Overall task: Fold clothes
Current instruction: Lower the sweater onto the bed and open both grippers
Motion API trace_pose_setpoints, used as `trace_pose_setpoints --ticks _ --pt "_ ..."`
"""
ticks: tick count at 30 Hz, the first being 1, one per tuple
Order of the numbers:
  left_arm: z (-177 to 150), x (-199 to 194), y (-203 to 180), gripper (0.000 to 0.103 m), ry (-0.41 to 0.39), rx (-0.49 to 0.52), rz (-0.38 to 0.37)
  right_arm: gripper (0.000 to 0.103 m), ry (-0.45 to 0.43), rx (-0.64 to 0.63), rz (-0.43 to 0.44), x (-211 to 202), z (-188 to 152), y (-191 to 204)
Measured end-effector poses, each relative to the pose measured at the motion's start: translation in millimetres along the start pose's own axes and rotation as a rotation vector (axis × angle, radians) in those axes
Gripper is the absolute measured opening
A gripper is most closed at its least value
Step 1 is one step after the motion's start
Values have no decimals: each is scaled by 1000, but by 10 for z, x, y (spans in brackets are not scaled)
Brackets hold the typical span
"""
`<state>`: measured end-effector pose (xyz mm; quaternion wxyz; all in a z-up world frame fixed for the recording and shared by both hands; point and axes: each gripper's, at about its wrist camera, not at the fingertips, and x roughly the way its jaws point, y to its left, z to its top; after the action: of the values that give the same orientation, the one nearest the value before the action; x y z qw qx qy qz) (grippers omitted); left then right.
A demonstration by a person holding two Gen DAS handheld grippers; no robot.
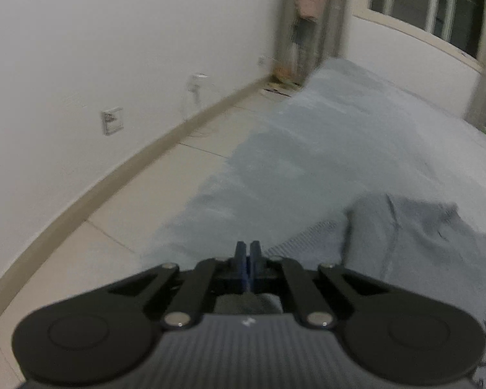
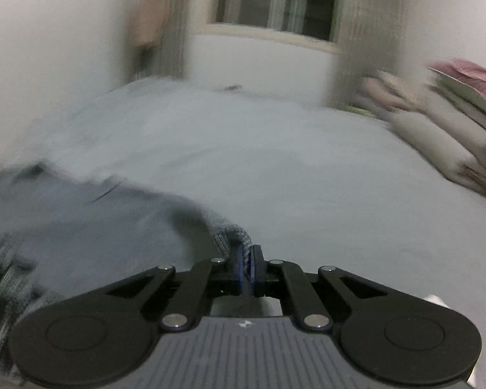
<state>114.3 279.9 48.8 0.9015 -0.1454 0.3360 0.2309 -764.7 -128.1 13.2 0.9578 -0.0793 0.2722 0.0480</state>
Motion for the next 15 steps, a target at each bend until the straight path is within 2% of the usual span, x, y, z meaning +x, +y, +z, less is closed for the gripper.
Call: trace_pose_setpoints --ticks 2,7,9,11,13,15 --pt "13 -12 53 1 4 -14 1 4 17 45 -24 48 -11 -106" --pt "6 -2 86 1 11 -19 13 4 69 68 -78 264 -107 -140" --pt "-16 48 64 2 42 6 -22 4 85 82 -87 331 -141 -162" --pt "26 32 115 8 55 3 -38 5 117 88 -76 409 -189 -195" --pt "88 -7 193 12 49 -11 -43 5 139 84 -110 447 -205 -172" --pt "168 -54 251 17 28 -16 -81 11 138 103 -140 405 -189 -215"
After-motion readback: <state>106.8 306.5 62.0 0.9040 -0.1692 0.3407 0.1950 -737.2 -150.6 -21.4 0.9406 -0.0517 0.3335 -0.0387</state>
